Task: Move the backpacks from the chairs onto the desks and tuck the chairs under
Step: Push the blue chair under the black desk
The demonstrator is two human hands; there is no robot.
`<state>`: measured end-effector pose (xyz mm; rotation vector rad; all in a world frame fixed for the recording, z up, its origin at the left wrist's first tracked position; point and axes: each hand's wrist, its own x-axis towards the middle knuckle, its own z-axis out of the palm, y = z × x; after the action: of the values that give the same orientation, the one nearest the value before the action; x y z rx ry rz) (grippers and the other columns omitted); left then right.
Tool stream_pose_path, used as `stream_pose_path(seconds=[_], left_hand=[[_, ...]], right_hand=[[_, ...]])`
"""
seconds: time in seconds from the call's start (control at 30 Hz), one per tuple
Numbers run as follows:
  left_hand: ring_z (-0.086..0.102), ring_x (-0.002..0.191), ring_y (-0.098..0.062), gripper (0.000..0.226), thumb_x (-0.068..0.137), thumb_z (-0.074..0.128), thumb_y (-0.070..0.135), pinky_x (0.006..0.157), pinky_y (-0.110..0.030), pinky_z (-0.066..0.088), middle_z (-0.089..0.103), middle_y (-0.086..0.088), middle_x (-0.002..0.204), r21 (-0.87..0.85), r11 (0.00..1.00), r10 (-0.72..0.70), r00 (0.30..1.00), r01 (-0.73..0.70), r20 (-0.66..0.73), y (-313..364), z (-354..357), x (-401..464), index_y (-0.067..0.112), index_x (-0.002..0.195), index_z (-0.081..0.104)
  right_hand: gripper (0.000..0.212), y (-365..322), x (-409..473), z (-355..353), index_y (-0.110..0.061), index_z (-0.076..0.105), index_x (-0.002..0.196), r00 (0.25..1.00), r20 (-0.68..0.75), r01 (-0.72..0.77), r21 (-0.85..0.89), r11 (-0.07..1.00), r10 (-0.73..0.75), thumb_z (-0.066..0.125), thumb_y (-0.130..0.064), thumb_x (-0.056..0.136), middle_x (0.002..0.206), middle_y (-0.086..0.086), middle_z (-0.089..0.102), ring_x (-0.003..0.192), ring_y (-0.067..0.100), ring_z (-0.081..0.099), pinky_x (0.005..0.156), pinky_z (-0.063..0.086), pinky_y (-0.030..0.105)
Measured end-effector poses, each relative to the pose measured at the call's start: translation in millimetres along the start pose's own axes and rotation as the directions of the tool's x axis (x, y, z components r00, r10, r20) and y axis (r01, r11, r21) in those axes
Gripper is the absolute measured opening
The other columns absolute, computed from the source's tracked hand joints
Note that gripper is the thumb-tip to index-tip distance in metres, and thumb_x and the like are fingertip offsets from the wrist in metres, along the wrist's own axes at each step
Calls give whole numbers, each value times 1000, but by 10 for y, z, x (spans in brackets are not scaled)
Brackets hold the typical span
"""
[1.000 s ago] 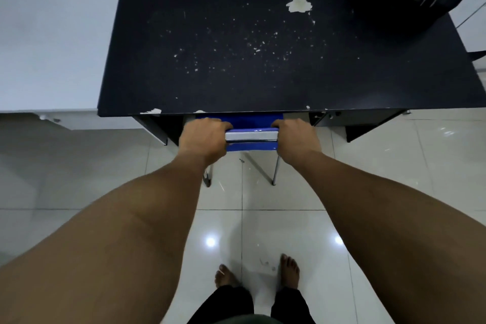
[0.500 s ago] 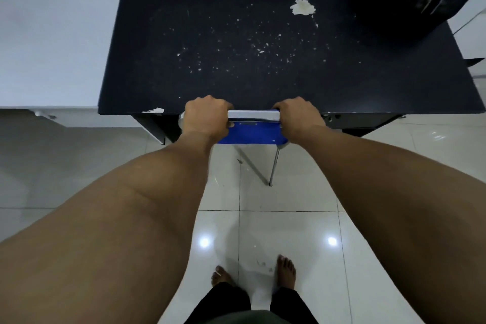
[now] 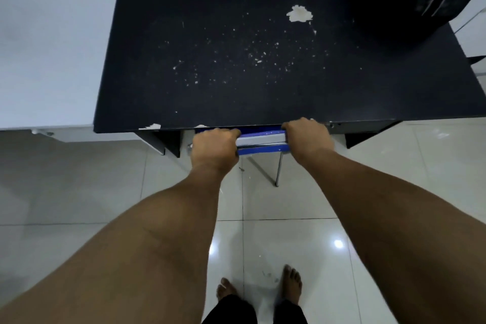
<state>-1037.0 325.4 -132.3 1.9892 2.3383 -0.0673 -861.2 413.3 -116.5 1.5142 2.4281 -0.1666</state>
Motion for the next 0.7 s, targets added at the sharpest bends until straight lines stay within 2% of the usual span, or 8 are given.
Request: stream_pose_path(seconds=[0.07, 0.13, 0.3, 0.47, 0.6, 0.7], left_hand=[[61, 73, -22, 23, 84, 60, 31, 60, -31, 34, 68, 2, 88, -23, 1000, -17, 1000, 17, 25, 73, -4, 66, 30, 106, 65], [62, 71, -22, 22, 82, 62, 32, 58, -30, 34, 69, 3, 85, -28, 1000, -10, 1000, 9, -8, 97, 71, 133, 29, 104, 66], [63, 66, -18, 25, 85, 63, 41, 62, -30, 53, 68, 6, 79, -51, 998, 30, 999, -30, -13, 30, 143, 125, 29, 107, 65], [61, 64, -16, 25, 89, 61, 43, 59, -26, 49, 67, 7, 76, -13, 996, 91, 996, -91, -17, -30, 134, 110, 31, 110, 66], [60, 64, -18, 25, 90, 58, 41, 63, -30, 50, 67, 6, 76, 12, 993, 121, 992, -121, -26, -112, 131, 133, 31, 111, 66], [61, 68, -17, 28, 93, 57, 42, 61, -28, 43, 69, 5, 82, 34, 984, 176, 984, -176, -2, -202, 135, 106, 30, 118, 64]], right_hand=[[26, 117, 62, -28, -20, 68, 112, 1000, 20, -1, -3, 1000, 2, 58, -10, 91, 102, 9, 69, 91, 32, 66, 73, 47, 36], [26, 147, 78, -12, -22, 68, 112, 1000, 2, -23, -5, 1000, 23, 59, -10, 90, 99, 8, 69, 88, 29, 64, 70, 45, 35], [24, 121, 47, 13, -23, 68, 111, 1000, -18, -25, 0, 1000, 25, 64, -12, 89, 93, 5, 69, 82, 25, 64, 67, 45, 34], [23, 103, 34, 46, -22, 68, 108, 999, -32, 2, 0, 1000, -2, 69, -14, 87, 93, 5, 70, 82, 26, 66, 71, 51, 36], [22, 79, 62, 48, -23, 68, 107, 999, -32, 4, -2, 1000, -4, 71, -16, 87, 88, 4, 69, 79, 24, 65, 72, 54, 38], [22, 26, 45, 86, -23, 68, 107, 1000, -20, 14, -8, 1000, -14, 72, -17, 86, 88, 3, 69, 74, 22, 61, 66, 49, 34]])
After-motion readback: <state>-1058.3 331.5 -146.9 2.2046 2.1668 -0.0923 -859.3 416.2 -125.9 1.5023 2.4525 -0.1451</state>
